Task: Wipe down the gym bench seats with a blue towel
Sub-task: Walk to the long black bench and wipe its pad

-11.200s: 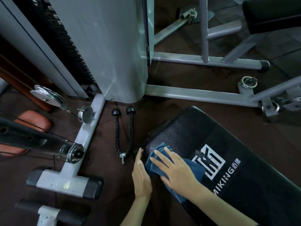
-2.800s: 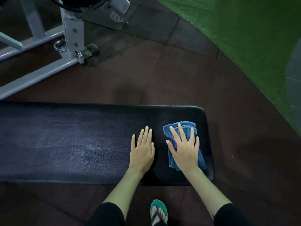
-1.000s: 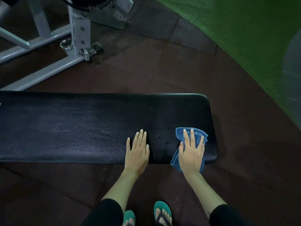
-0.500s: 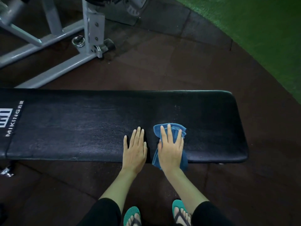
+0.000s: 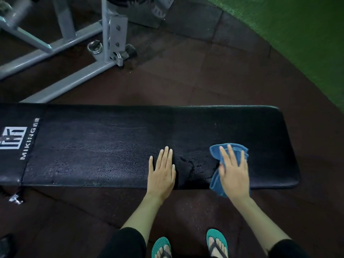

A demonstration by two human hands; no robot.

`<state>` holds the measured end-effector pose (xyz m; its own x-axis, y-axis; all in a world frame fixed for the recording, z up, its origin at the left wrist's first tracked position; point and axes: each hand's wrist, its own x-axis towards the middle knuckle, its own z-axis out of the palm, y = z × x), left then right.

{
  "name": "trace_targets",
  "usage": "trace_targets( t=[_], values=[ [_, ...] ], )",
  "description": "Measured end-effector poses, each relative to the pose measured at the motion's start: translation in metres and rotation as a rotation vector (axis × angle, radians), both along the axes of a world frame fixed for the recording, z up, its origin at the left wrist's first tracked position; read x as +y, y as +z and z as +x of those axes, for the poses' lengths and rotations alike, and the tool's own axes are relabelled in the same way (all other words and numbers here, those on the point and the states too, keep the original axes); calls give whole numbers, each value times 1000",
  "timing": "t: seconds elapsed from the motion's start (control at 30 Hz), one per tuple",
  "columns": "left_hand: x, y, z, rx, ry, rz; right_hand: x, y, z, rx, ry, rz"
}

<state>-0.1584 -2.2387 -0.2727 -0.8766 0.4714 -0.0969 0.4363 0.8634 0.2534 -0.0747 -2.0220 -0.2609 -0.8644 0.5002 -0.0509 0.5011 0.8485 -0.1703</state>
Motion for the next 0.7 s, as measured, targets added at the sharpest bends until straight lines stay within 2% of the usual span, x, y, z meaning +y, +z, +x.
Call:
trace_targets(
  t=[0.17, 0.3, 0.57, 0.7],
  values=[
    [-5, 1, 0, -9, -16, 12, 0, 4, -1, 14, -239, -41],
    [-16, 1, -2, 0, -22, 19, -24, 6, -13, -10, -331, -102],
    [-48, 0, -11, 20, 17, -2, -117, 6, -48, 0, -154, -151],
    [-63, -1, -13, 11, -7, -16, -162, 6, -60, 14, 7, -108]
  ],
)
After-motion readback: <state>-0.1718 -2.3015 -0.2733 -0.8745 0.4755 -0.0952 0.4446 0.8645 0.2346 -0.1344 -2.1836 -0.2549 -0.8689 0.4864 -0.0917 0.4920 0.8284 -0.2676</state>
